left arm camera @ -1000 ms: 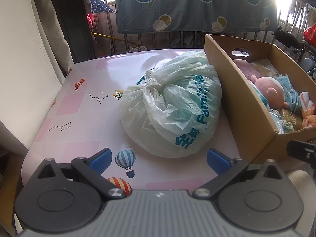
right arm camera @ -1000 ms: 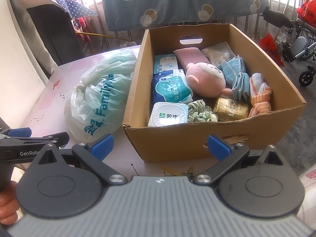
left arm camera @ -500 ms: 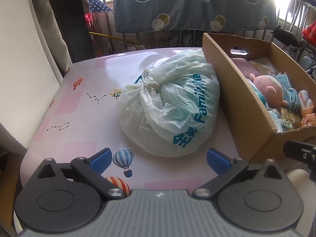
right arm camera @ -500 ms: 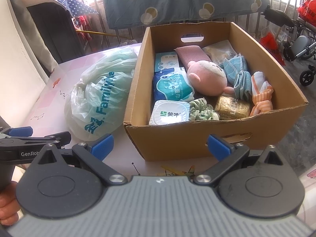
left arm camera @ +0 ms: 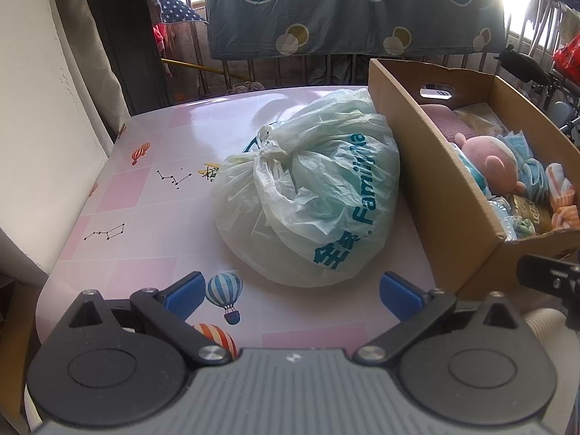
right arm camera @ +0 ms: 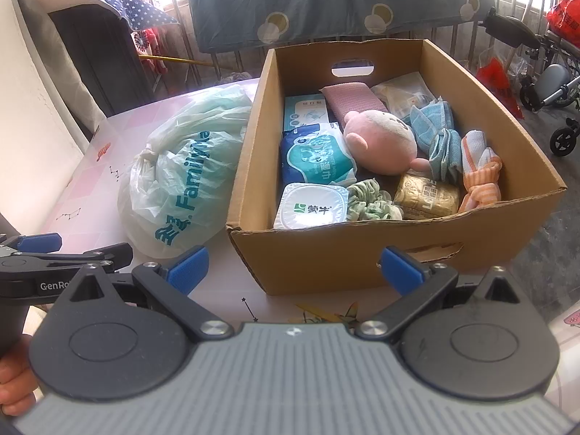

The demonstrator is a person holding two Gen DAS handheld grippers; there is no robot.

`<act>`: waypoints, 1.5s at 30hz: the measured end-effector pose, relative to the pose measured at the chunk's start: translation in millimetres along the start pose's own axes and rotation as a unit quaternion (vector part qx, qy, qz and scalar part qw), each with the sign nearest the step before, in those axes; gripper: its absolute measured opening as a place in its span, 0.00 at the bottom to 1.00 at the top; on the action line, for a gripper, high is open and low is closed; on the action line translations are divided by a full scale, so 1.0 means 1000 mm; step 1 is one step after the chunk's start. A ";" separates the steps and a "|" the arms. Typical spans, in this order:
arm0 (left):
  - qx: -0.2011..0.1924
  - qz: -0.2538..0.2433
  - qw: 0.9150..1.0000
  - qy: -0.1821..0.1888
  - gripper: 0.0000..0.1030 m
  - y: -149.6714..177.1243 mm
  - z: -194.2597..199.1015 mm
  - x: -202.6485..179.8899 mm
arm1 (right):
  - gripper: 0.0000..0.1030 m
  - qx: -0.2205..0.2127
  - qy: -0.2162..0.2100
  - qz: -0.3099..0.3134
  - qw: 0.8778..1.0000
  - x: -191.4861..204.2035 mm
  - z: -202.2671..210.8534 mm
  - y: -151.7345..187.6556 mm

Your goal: Organize soft objects

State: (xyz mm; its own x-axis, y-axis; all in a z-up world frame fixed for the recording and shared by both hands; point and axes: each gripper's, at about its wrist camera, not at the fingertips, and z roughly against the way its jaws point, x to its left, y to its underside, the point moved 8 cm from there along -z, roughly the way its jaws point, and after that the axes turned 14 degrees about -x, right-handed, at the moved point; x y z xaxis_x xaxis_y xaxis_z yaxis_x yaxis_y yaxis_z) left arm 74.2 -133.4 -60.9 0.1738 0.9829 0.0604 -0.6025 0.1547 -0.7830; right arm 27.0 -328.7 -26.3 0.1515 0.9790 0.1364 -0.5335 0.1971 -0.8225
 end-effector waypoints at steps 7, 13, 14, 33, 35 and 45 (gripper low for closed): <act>0.005 -0.008 1.000 0.017 1.00 0.002 -0.001 -0.009 | 0.99 -0.001 0.005 0.002 1.000 -0.003 0.003 -0.002; 0.004 -0.012 0.999 0.044 1.00 -0.005 0.000 -0.025 | 0.99 -0.012 0.026 -0.003 1.000 -0.018 0.016 -0.009; 0.004 -0.013 0.999 0.048 1.00 -0.006 0.000 -0.029 | 0.99 -0.014 0.031 -0.005 0.999 -0.022 0.019 -0.010; -0.010 -0.028 0.995 0.094 1.00 -0.035 0.010 -0.084 | 0.99 -0.037 0.077 -0.045 0.995 -0.076 0.054 -0.029; -0.010 -0.027 0.995 0.092 1.00 -0.035 0.010 -0.084 | 0.99 -0.035 0.074 -0.045 0.996 -0.076 0.053 -0.029; -0.008 -0.027 0.995 0.091 1.00 -0.034 0.011 -0.082 | 0.99 -0.031 0.070 -0.046 0.996 -0.072 0.051 -0.027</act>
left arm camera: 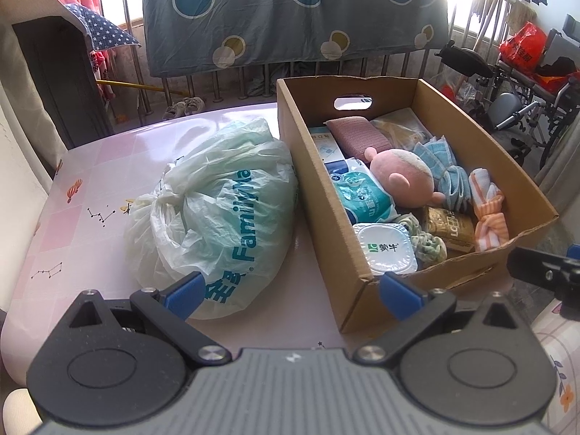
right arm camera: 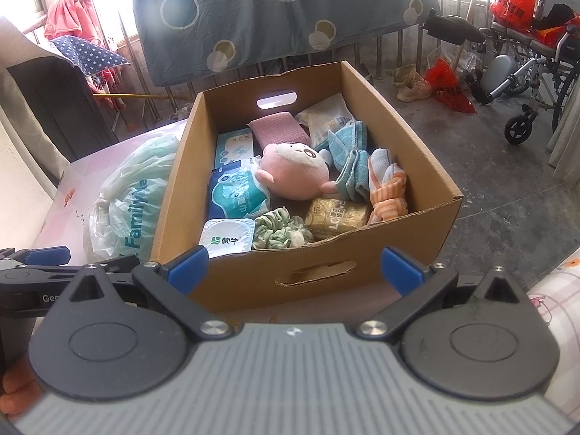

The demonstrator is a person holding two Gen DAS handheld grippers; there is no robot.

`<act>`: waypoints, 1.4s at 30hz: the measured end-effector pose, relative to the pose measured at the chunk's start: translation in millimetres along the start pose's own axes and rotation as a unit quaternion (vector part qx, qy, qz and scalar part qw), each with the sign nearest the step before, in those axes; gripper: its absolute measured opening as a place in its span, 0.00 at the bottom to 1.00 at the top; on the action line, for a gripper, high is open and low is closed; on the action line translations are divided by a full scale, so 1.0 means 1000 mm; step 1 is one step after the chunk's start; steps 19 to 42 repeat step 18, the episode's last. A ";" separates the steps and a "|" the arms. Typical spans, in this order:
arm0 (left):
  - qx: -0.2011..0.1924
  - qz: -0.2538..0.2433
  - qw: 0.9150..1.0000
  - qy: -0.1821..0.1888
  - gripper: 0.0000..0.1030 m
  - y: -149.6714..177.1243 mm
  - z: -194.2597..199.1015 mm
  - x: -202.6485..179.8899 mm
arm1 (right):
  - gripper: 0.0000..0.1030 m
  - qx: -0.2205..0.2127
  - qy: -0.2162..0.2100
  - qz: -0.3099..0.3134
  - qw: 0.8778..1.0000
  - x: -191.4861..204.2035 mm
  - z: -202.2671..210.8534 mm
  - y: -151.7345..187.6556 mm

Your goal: Organize soft objects

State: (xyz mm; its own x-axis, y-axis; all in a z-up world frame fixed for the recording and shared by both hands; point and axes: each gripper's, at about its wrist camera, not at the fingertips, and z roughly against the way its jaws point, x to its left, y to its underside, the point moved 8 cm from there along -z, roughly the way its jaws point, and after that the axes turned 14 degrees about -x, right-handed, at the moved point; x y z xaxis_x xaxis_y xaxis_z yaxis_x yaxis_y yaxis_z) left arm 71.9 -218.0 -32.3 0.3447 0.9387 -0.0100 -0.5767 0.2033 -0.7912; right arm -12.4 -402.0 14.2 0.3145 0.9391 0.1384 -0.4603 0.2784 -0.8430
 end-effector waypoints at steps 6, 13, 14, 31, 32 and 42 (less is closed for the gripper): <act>-0.002 0.000 1.000 -0.001 1.00 0.000 0.001 0.000 | 0.99 -0.001 0.000 0.001 1.000 0.001 0.002 0.000; -0.002 0.001 1.000 -0.001 1.00 -0.001 0.002 0.001 | 0.99 -0.001 -0.002 0.004 1.000 0.003 0.002 0.000; -0.002 0.001 1.000 -0.002 1.00 -0.001 0.002 0.001 | 0.99 0.000 -0.003 0.005 1.000 0.003 0.002 0.000; -0.002 0.001 1.000 -0.002 1.00 0.000 0.002 0.001 | 0.99 0.000 -0.002 0.005 1.000 0.003 0.002 0.000; -0.002 0.001 1.000 -0.002 1.00 0.000 0.002 0.001 | 0.99 0.000 -0.002 0.005 1.000 0.003 0.002 0.000; -0.002 0.001 1.000 -0.002 1.00 0.000 0.002 0.001 | 0.99 0.000 -0.002 0.005 1.000 0.003 0.002 0.000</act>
